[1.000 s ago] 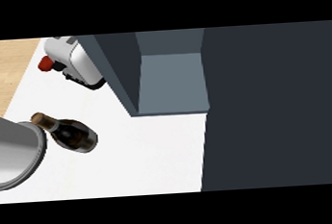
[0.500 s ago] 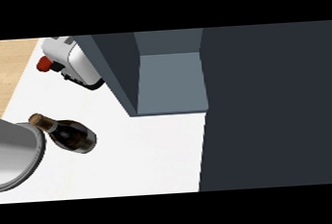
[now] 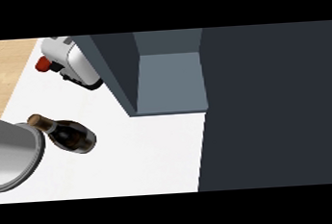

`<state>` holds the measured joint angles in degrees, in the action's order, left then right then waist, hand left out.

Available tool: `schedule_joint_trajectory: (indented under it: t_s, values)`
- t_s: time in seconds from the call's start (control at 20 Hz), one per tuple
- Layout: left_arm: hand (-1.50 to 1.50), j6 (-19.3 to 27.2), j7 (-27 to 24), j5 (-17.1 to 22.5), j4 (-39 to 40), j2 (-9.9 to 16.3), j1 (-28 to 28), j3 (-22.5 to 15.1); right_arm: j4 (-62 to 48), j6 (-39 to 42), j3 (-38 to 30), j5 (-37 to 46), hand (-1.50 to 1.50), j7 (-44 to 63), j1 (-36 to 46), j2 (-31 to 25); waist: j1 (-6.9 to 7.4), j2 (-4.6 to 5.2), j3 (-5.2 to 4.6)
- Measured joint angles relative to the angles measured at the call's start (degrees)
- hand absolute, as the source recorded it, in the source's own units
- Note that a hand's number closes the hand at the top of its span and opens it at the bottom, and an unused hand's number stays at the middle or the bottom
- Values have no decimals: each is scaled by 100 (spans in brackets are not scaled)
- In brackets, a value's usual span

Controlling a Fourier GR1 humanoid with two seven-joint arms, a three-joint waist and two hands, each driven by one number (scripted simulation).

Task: Pick up the wine, place it into the cabinet and close the cabinet

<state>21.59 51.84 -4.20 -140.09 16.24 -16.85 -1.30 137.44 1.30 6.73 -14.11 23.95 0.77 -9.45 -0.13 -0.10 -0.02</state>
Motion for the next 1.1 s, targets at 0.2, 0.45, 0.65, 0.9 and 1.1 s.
schedule_joint_trajectory:
  t_s: [0.2,0.45,0.65,0.9,1.1]
  values:
    - [-150,-182,-581,123,184,-205,457,18,7,189,-315,-14,-150,-93,-113,-81,-9,4,1]
    - [-150,-295,-1385,156,901,-464,775,67,-8,480,-532,-38,-150,-373,-369,-64,-24,8,1]
    - [-150,-347,-2202,112,1527,-661,1123,127,-8,678,-693,-76,-150,-513,-546,-49,-34,9,0]
    - [-150,-355,-3013,109,2081,-801,1464,372,-76,873,-904,-211,-150,-556,-547,-45,-21,8,0]
    - [-150,-461,-3602,319,2666,-825,1511,693,-37,1002,-1022,-293,-150,-477,-602,-69,-34,6,-1]
